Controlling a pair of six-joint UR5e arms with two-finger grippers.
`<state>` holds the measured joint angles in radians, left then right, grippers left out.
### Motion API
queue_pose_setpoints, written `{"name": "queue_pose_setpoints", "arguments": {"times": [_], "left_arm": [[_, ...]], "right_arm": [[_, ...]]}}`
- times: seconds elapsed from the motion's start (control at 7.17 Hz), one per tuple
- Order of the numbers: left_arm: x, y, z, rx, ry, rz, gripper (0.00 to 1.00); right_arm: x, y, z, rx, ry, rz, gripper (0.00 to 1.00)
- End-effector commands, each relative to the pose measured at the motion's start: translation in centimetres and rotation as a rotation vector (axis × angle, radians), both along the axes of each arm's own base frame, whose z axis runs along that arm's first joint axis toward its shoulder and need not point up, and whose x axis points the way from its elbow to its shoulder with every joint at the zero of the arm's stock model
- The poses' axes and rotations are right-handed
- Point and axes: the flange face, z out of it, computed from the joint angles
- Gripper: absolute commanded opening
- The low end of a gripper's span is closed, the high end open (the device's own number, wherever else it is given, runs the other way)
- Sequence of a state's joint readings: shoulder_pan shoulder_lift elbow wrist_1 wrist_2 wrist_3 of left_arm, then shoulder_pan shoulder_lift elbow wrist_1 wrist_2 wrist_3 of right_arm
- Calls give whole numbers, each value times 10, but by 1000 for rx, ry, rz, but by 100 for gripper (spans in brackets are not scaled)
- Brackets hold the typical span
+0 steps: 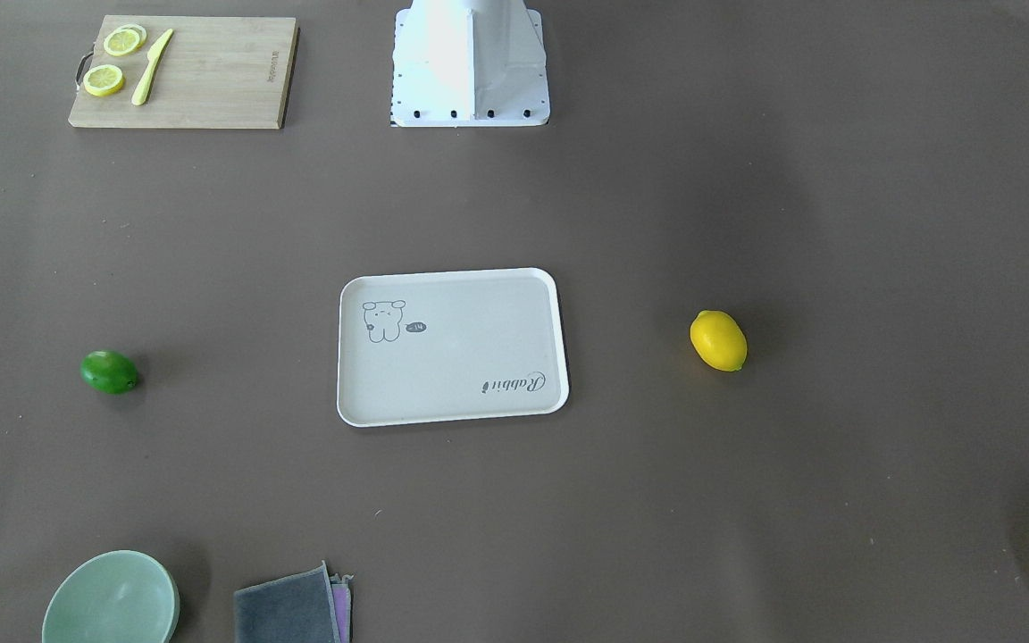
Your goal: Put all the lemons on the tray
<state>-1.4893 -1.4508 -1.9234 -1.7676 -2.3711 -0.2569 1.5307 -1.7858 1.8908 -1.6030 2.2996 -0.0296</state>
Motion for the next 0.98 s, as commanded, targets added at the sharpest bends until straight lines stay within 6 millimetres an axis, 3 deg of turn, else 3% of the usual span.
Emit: {"name": "queue_pose_setpoints", "arguments": {"times": [0.0, 0.14, 0.42, 0.7, 0.84], "left_arm": [[1, 1, -4, 6, 17, -31, 98], [2, 5, 2, -18, 43, -21, 98], [22, -2, -19, -34, 125, 12, 98], [71, -25, -50, -40, 132, 47, 98], [108, -49, -79, -43, 105, 27, 98]], "right_arm": [[1, -2, -1, 8, 21, -2, 100], [0, -2, -3, 2, 6, 3, 100], [-6, -4, -12, 11, -74, -5, 100], [-23, -33, -52, 156, -88, -48, 100], [-43, -50, -71, 212, -96, -95, 100]]}}
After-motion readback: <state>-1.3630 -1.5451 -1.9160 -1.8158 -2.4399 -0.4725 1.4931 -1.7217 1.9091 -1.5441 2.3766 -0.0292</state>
